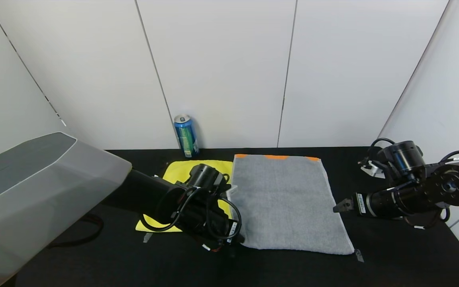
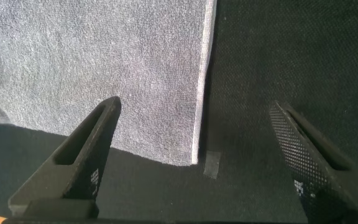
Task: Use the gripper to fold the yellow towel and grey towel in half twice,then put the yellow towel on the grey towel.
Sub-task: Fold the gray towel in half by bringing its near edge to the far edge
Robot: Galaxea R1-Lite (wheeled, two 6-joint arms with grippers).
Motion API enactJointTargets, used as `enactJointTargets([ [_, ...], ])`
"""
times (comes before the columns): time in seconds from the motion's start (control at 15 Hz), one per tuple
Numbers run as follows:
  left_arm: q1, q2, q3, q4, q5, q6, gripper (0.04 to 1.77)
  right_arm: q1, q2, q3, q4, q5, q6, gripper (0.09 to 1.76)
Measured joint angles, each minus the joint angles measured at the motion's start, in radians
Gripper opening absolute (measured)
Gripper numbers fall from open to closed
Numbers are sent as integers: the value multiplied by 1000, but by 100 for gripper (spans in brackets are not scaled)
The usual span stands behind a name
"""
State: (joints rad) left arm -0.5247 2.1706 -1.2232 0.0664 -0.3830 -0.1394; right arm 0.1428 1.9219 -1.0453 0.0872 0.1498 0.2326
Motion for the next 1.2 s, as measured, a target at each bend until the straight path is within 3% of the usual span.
enactJointTargets([
  [0.47, 1, -1, 3, 0, 1, 0, 14, 34, 23, 6, 3, 4, 42, 171],
  [0.8, 1, -6, 6, 0, 3, 1, 14, 54, 30, 17, 49, 77, 72, 171],
  [1.2, 5, -16, 10, 0, 4, 3, 14, 76, 41, 23, 65, 85, 102, 171],
])
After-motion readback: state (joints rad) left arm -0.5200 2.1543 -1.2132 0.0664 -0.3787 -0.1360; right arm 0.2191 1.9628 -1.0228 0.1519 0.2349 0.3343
